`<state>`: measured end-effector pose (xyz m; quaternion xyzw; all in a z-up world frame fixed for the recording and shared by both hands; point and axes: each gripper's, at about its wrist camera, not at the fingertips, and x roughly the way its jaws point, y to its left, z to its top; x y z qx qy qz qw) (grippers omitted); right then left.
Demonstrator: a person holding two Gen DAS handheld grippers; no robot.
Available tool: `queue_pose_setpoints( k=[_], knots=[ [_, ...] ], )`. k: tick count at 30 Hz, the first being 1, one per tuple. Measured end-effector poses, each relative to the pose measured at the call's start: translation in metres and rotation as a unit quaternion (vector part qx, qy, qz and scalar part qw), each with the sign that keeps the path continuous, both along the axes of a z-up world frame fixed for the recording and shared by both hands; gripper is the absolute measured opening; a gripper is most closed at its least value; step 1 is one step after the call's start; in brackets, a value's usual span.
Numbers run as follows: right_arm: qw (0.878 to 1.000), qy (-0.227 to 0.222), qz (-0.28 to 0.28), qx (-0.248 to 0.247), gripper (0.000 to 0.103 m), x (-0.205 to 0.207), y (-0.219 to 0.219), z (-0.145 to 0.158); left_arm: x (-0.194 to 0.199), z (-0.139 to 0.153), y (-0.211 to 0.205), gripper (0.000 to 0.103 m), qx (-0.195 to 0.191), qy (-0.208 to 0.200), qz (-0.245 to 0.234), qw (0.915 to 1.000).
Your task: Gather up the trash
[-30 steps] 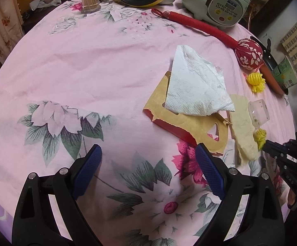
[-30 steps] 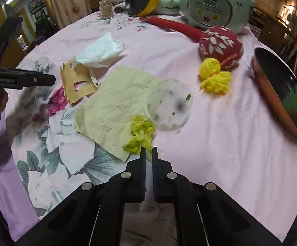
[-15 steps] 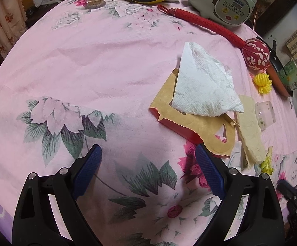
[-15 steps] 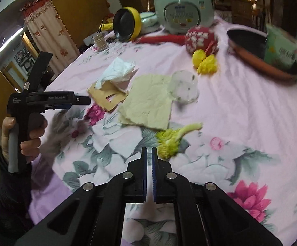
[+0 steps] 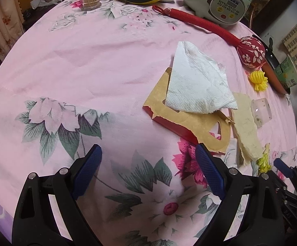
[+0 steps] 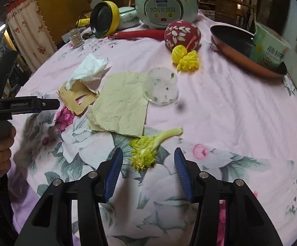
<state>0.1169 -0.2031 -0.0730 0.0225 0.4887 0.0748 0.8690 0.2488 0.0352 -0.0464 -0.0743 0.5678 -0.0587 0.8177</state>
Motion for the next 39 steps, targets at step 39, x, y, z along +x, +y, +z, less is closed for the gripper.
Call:
queue_pose_setpoints(
  k=[39],
  knots=[
    [0.986, -0.113, -0.096, 0.078, 0.015, -0.043, -0.026, 0.029, 0.025, 0.019, -0.104, 0.080, 0.229, -0.138, -0.109, 0.9574]
  ],
)
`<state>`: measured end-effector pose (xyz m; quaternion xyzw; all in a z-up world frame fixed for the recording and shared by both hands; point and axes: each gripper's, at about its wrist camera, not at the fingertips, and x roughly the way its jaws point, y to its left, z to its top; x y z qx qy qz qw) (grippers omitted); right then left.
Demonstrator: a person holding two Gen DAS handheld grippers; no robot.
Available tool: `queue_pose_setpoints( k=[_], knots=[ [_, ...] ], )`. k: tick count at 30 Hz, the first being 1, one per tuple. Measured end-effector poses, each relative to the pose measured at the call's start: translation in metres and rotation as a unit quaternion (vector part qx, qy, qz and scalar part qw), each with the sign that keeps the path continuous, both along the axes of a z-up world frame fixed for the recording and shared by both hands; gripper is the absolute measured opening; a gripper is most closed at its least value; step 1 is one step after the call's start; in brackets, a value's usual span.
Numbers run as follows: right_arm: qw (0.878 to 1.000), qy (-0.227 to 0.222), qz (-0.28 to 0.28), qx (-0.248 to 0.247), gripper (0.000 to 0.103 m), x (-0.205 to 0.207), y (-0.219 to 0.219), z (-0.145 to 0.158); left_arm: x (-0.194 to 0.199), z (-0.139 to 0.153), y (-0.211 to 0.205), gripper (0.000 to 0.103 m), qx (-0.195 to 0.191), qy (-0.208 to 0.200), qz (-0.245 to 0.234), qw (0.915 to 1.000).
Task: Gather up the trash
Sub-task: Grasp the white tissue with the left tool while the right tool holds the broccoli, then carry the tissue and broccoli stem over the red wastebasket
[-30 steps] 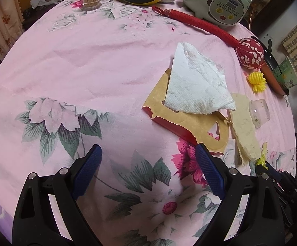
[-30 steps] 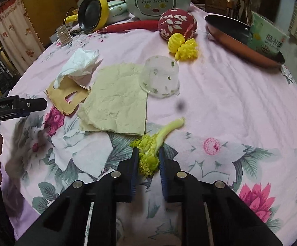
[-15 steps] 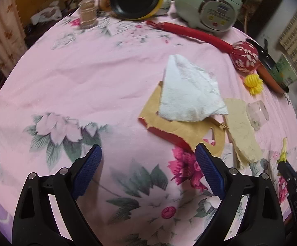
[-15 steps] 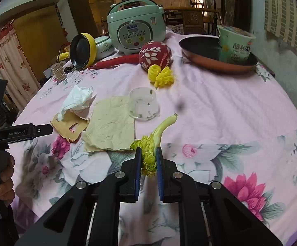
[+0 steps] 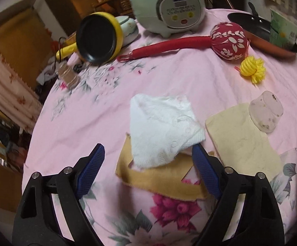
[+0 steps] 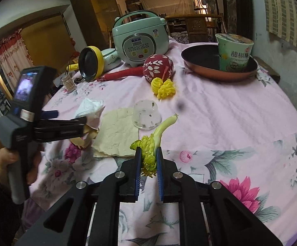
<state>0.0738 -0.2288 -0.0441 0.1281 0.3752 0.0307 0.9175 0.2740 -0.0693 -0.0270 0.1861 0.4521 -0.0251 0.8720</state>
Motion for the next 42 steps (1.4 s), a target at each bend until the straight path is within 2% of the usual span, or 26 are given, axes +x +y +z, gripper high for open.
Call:
queue_pose_setpoints(
  k=[1, 4, 7, 8, 9, 15, 20, 27, 30, 35, 39, 42],
  knots=[
    [1.000, 0.002, 0.005, 0.012, 0.015, 0.000, -0.001, 0.000, 0.004, -0.001, -0.003, 0.078, 0.006, -0.003, 0.000, 1.0000],
    [1.000, 0.004, 0.007, 0.014, 0.015, -0.001, 0.000, 0.000, 0.013, -0.005, -0.003, 0.065, -0.003, 0.009, 0.002, 1.0000],
    [1.000, 0.006, 0.012, 0.021, 0.015, 0.000, 0.001, -0.001, 0.023, -0.011, -0.001, 0.038, -0.009, 0.021, 0.008, 0.9997],
    [1.000, 0.006, 0.012, 0.019, 0.015, 0.000, 0.003, -0.001, 0.026, -0.013, 0.001, 0.017, -0.012, 0.028, 0.013, 0.9995],
    [1.000, 0.006, 0.012, 0.017, 0.015, 0.000, 0.003, -0.001, 0.029, -0.015, 0.004, 0.007, -0.020, 0.036, 0.019, 0.9990],
    [1.000, 0.005, 0.007, 0.008, 0.015, 0.000, 0.003, -0.001, 0.012, 0.006, 0.017, 0.004, -0.050, 0.008, 0.028, 0.9983],
    [1.000, 0.002, 0.006, -0.009, 0.015, -0.001, 0.007, -0.002, -0.018, 0.039, 0.041, 0.004, -0.102, -0.006, 0.044, 0.9938],
    [1.000, -0.007, 0.009, -0.010, 0.015, -0.003, 0.011, 0.000, -0.094, 0.069, 0.077, 0.004, -0.151, -0.026, 0.039, 0.9874],
    [1.000, -0.010, 0.017, -0.003, 0.015, -0.003, 0.016, -0.001, -0.126, 0.073, 0.095, 0.004, -0.173, -0.025, 0.041, 0.9838],
    [0.999, -0.009, 0.045, 0.004, 0.015, -0.012, 0.037, 0.006, -0.170, 0.069, 0.125, 0.004, -0.186, -0.025, 0.050, 0.9809],
    [0.996, -0.021, 0.086, 0.003, 0.014, -0.034, 0.072, 0.016, -0.197, 0.064, 0.148, 0.004, -0.194, -0.014, 0.055, 0.9794],
    [0.993, -0.023, 0.115, 0.004, 0.014, -0.046, 0.099, 0.020, -0.212, 0.059, 0.166, 0.004, -0.220, -0.003, 0.060, 0.9737]
  ],
)
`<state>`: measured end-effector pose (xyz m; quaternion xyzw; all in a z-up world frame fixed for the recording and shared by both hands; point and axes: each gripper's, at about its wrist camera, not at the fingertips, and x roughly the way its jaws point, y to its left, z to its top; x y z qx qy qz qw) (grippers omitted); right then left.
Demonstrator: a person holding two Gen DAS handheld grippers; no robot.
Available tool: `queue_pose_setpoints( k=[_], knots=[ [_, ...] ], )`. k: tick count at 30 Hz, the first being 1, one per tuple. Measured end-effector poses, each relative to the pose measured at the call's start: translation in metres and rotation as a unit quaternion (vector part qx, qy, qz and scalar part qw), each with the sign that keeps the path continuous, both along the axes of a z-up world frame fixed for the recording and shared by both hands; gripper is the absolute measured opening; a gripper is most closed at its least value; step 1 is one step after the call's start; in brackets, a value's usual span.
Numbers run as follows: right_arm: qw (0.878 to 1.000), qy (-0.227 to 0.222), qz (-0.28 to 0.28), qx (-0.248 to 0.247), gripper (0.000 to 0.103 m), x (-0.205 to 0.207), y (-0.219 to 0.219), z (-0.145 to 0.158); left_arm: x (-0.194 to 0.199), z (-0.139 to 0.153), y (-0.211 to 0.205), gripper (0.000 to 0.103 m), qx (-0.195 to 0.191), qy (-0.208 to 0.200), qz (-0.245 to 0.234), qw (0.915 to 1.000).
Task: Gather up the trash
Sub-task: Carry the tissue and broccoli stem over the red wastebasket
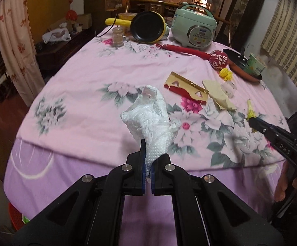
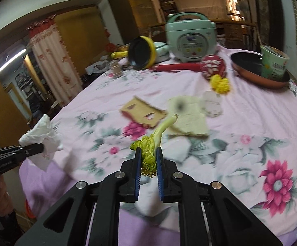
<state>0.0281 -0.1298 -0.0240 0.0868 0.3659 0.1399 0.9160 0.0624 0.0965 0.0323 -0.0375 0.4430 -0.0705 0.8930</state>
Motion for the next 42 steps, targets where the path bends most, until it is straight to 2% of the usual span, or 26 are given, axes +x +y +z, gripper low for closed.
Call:
queue_pose_setpoints(
  k=[2, 10, 21, 27, 32, 38, 42],
  knots=[
    [1.000, -0.002, 0.021, -0.004, 0.014, -0.007, 0.022, 0.003, -0.011, -0.002, 0.011, 0.004, -0.011, -0.001, 0.007, 0.9999],
    [0.996, -0.013, 0.086, -0.019, 0.014, -0.043, 0.094, 0.008, -0.047, -0.015, 0.049, 0.004, 0.002, -0.004, 0.060, 0.9982],
    [0.989, -0.002, 0.143, -0.034, 0.014, -0.069, 0.167, 0.000, -0.086, -0.032, 0.106, 0.004, -0.018, -0.001, 0.121, 0.9925],
    [0.982, -0.003, 0.184, -0.042, 0.014, -0.080, 0.211, 0.003, -0.109, -0.029, 0.141, 0.004, -0.043, -0.012, 0.164, 0.9855],
    [0.975, -0.005, 0.219, -0.045, 0.014, -0.086, 0.248, 0.005, -0.127, -0.029, 0.164, 0.004, -0.046, -0.020, 0.193, 0.9800],
    [0.959, -0.004, 0.279, -0.047, 0.014, -0.098, 0.303, 0.006, -0.149, -0.033, 0.199, 0.004, -0.044, -0.020, 0.245, 0.9683],
    [0.944, -0.008, 0.327, -0.039, 0.014, -0.108, 0.344, 0.006, -0.166, -0.037, 0.225, 0.004, -0.041, -0.014, 0.281, 0.9587]
  ],
)
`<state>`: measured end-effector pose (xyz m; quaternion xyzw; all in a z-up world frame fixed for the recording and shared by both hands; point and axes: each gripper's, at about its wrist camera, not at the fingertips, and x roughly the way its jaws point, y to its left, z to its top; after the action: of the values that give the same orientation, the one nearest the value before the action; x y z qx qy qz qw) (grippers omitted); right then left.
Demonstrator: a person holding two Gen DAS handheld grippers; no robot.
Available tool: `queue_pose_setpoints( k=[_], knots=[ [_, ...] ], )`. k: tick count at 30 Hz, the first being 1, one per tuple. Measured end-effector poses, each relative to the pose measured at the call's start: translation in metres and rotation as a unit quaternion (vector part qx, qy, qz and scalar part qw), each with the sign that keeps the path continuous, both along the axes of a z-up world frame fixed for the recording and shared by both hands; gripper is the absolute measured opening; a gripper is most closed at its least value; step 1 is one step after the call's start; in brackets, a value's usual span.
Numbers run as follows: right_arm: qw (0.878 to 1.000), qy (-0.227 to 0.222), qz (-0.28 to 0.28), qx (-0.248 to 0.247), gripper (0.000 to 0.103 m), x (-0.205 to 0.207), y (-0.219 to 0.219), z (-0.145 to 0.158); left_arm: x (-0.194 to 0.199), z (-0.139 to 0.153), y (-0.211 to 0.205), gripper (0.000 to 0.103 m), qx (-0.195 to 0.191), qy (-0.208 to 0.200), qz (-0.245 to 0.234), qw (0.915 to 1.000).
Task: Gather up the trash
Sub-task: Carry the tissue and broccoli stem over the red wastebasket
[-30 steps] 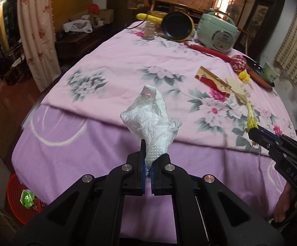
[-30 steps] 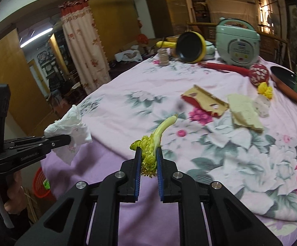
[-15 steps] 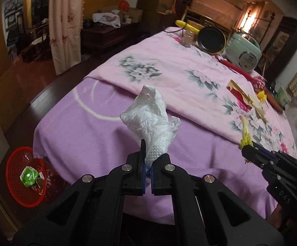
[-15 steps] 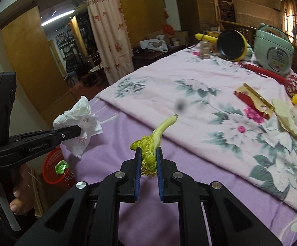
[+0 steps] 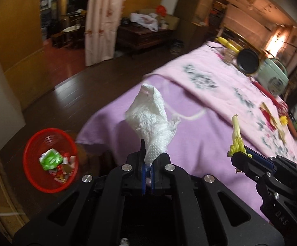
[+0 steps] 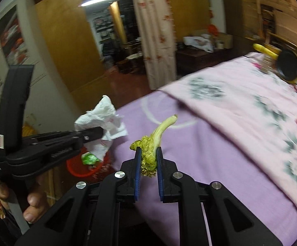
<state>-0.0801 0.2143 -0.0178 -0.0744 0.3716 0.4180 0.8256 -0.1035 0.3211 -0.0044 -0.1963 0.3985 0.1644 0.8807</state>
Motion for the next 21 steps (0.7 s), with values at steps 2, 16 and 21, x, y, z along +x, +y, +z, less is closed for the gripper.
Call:
queue_pose_setpoints(
  k=[2, 16, 21],
  knots=[
    [1.000, 0.001, 0.021, 0.002, 0.014, -0.005, 0.017, 0.000, -0.011, -0.002, 0.015, 0.004, 0.004, 0.002, 0.020, 0.9998],
    [0.986, 0.029, 0.159, -0.044, 0.014, -0.052, 0.156, -0.037, -0.081, -0.065, 0.126, 0.004, -0.023, 0.069, 0.149, 0.9861],
    [0.976, 0.069, 0.196, -0.072, 0.014, -0.058, 0.209, -0.074, -0.095, -0.104, 0.159, 0.004, -0.046, 0.100, 0.181, 0.9772]
  ],
)
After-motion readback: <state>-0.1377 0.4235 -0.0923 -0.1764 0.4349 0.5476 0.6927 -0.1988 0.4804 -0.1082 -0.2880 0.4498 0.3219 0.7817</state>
